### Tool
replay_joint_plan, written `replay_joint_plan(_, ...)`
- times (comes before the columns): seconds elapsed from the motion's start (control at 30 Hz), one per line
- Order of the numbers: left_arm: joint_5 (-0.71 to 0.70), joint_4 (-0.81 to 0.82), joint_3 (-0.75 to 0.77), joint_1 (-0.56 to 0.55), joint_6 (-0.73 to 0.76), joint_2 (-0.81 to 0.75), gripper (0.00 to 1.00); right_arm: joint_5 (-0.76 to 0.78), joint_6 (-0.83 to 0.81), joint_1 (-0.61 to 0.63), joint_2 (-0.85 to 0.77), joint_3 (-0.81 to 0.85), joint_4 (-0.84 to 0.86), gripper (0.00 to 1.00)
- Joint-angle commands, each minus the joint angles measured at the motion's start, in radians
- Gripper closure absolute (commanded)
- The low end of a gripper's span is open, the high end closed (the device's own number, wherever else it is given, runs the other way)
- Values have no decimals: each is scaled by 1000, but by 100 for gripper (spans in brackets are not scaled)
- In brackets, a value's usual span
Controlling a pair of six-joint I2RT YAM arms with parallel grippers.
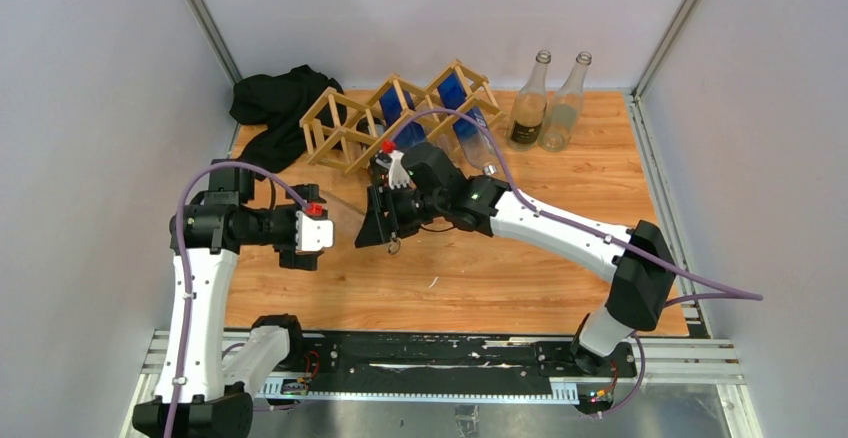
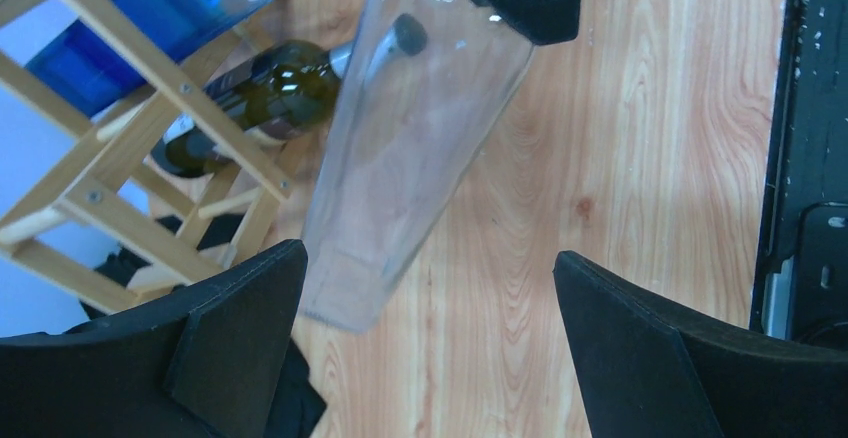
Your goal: Take the wine bottle off the wine rack
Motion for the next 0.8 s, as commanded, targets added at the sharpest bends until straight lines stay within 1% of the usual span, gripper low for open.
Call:
replay_joint_plan(0.0,-25,-8,-45,-66,65,-18,0,-80,-56,39,-16,94,30,100)
replay_joint_plan(0.03,-35,-8,-55,-90,73,-21,0,-86,-62,45,-11,103,23,100)
replay_joint_plan(0.1,-44,-7,-64,-105,85,-22,0,-99,-74,61,-6,123,12,100)
replay_joint_plan(0.33,-55,48,-86,-109,92,-37,0,-130,-119,99,19,182,-27,100)
replay_joint_plan(0.5,-62,48,-109,-110,102,-46,5,-138,-142,120,37,215,-51,100)
replay_joint_plan(0.6,-67,48,-118,-111,103,-48,15,-133,-147,122,40,221,-58,100)
replay_joint_plan(0.63,-65,48,-116,-110,103,-48,23,-133,-150,122,42,224,-62,100)
replay_joint_plan(0.67,-61,48,-113,-110,104,-48,28,-130,-153,121,42,227,-65,100)
replay_joint_plan(0.7,-57,48,-108,-111,102,-49,40,-124,-155,122,42,230,-73,100)
replay_joint_plan(0.73,-50,48,-102,-110,101,-50,46,-116,-161,122,41,232,-80,100)
replay_joint_plan(0.77,-42,48,-97,-110,99,-53,58,-105,-163,122,40,233,-89,96)
